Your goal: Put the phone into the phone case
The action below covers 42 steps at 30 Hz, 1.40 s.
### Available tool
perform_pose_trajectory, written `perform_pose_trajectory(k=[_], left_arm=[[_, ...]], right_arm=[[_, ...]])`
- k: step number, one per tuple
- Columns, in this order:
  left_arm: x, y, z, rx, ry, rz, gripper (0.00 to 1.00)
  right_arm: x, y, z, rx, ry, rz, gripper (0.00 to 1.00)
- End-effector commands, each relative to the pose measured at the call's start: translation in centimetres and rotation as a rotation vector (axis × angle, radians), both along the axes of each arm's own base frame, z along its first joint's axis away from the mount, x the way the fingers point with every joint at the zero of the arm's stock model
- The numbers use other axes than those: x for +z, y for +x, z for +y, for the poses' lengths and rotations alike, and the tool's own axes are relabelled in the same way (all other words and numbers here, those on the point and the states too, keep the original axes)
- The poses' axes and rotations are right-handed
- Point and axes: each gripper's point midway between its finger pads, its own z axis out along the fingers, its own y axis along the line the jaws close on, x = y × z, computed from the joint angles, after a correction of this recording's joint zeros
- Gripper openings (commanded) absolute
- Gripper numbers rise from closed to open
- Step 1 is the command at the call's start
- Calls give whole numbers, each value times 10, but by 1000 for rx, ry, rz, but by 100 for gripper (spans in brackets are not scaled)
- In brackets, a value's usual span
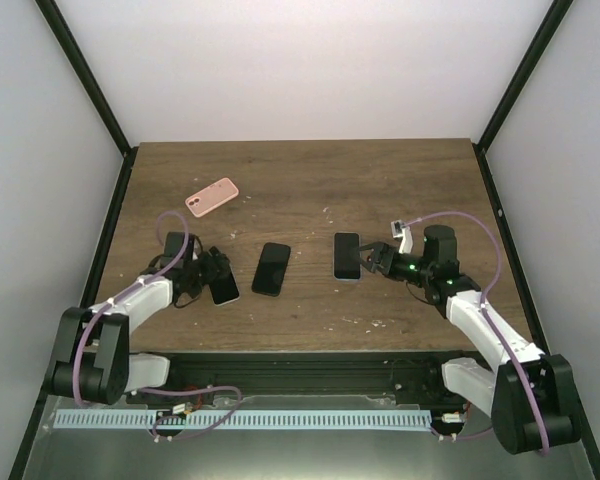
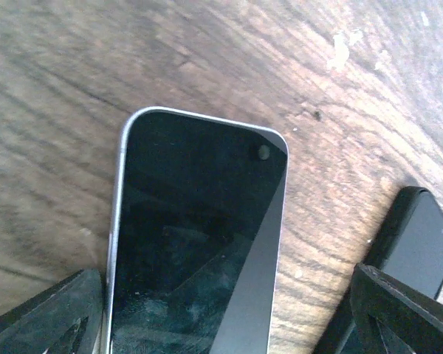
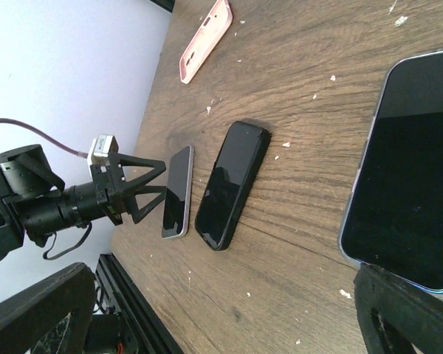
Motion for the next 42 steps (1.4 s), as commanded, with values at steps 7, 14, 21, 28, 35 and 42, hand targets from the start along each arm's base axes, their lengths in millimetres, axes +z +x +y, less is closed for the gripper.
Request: perform_pose_trajectory(k=[7,14,21,28,35,42], left_arm=[[6,7,-47,-114,-117,-16,91],[45,26,-43,-151,-45,-106,91],[85,85,-2,-81,39,-213,82],[82,145,63,87,229,-158,58],[59,179,89,159,217,-96,39],[23,191,104,181,159,-29,38]], right_arm=[[17,1,8,19,12,-43,96],[17,-1,10,28,15,-44,96],[26,-2,10,31,10,-63,95],[30,-2,9,22,8,-69,93],[28,-3,8,13,0,-61,90],[38,3,7,-2,0,-64,88]])
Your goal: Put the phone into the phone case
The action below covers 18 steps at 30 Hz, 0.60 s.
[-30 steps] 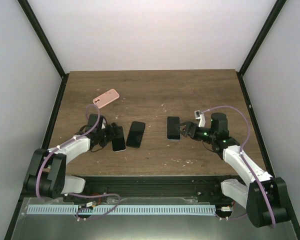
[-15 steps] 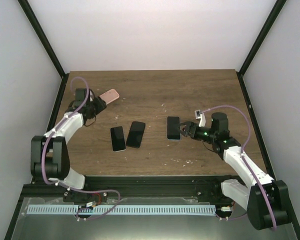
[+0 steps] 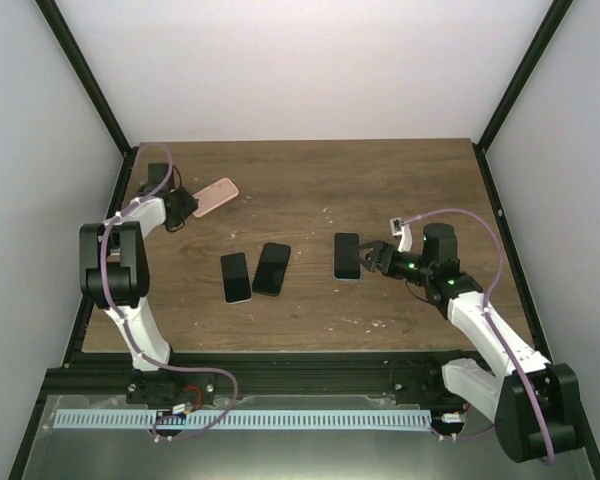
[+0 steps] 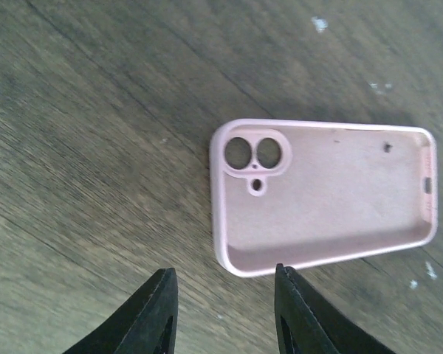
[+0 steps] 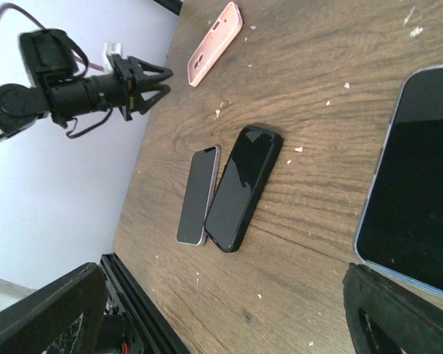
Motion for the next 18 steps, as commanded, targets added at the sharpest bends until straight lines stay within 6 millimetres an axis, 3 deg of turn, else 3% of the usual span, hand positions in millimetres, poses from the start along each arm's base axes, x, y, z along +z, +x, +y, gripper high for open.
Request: perform_pose_trajectory(k=[1,11,18], left_arm=[[-13,9,8,9,-37,14,38],[-31,29,4,-8,-77,28,38],[-44,20,8,21,-74,86,33]], right_arm=[[27,8,2,-12,4,-49,88],[21,9,0,-31,3,-35,87],[20,9,-1,-34,0,-34,86]])
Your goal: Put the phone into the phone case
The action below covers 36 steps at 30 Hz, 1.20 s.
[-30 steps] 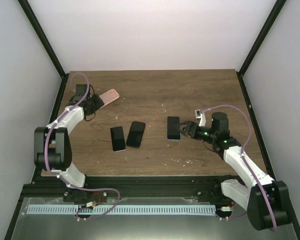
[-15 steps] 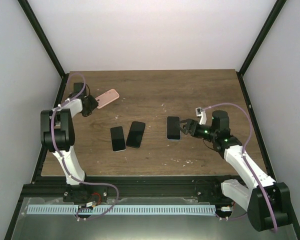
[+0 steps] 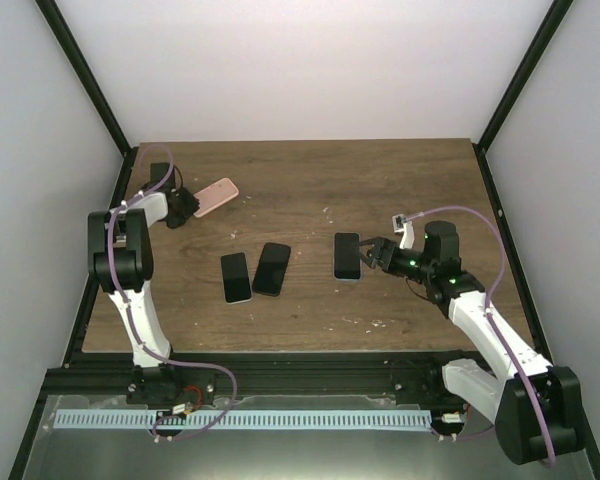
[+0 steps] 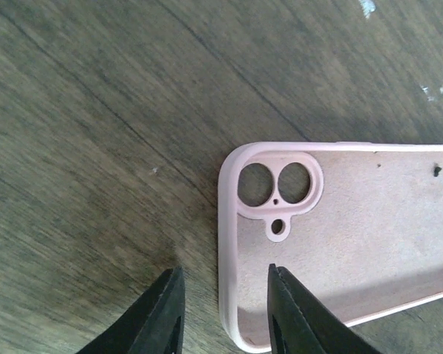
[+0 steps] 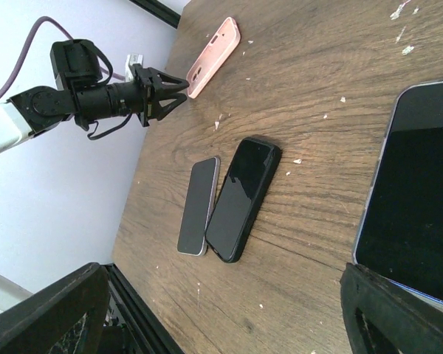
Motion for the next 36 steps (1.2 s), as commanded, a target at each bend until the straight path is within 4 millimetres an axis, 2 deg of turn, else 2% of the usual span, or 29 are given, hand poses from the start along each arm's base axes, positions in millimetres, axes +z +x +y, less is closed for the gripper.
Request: perform_pose_trajectory(k=[1,5,11,15,19,20,24,28,33,36], left_arm=[[-6,-3,3,21,-7,30,32],[-11,-7,1,15,-14,49,28],[-10,-14,-2,16,-27,61,13],[3,-18,-5,10,-45,39,0],[21,-27,-14,9,-96,-4,0],[20,-36,-18,23,-126,-2,0],[35,-59,-38,43,-259,-91,0],[38,-80,-67,-4,-363,-109,0],[48,-111,-110,-106,-442,-135,0],[57,-129,-132,-161,-477,-144,0]], right_arm=[[9,2,2,-1,3,-22,86],[12,0,2,4,7,-24,86],[19,-4,0,-7,9,-43,86],[19,-9,-1,-9,15,-40,86],[24,-12,-2,-17,27,-45,84],[26,-12,-2,-24,34,-44,83],[25,-10,3,-34,46,-26,81],[18,-11,13,-32,35,-12,80],[6,-14,36,-7,15,-18,73],[7,-17,51,-1,38,-34,67]])
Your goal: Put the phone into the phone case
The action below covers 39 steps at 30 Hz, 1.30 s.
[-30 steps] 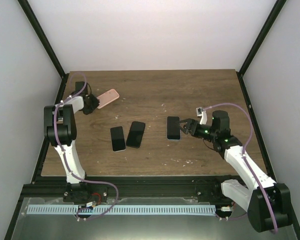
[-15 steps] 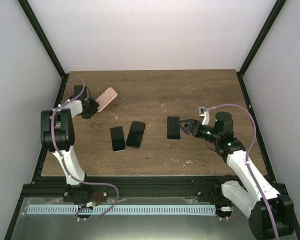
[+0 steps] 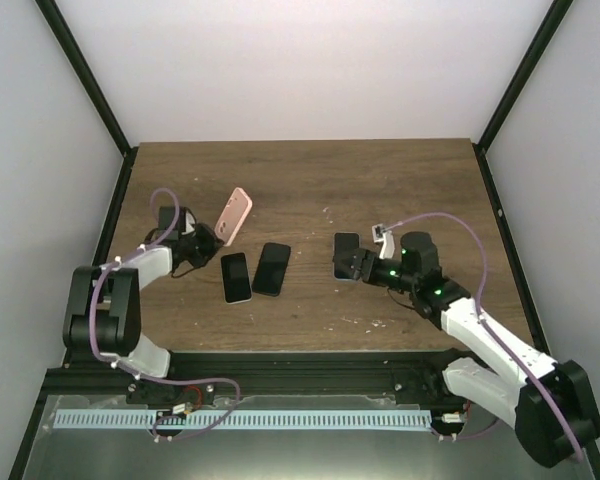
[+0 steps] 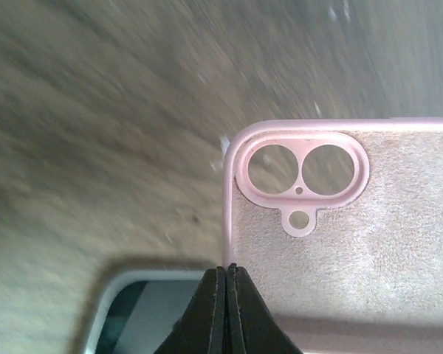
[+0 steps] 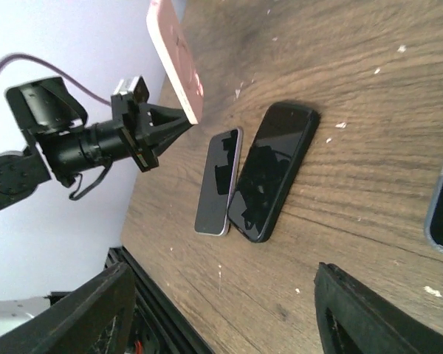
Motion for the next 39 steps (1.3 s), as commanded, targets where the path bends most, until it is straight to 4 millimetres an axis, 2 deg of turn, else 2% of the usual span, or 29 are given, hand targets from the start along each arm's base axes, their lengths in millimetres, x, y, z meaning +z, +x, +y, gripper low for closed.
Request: perform_pose_trajectory(k=[1,7,12,15,18,22,27,39], left_arm=[[36,-11,-36,-77,-110,-113,0],[62,-47,-65,-128,-175,-165,0],[77,-74,-93,-204,-225,-175,0],[87,-89,-104,-229,-236,-199,0],[94,-101,-113,-253,-258,-213,0],[96,-112,-116,-259,-274,-213,0],[87,-121,-114,-250,-289,-195,0],[89,-126,-116,-245,-338,-183,0]], right_arm=[[10,4,19,-31,39,-63,65],[27,1,50,-45,88,-131,68],[47,4,83,-20,69,-188,77],[62,5,103,-5,86,-222,78],[60,13,120,-21,30,-213,77],[54,22,138,-7,11,-206,72],[59,22,152,0,12,-245,66],[56,-2,192,58,-6,-287,78]])
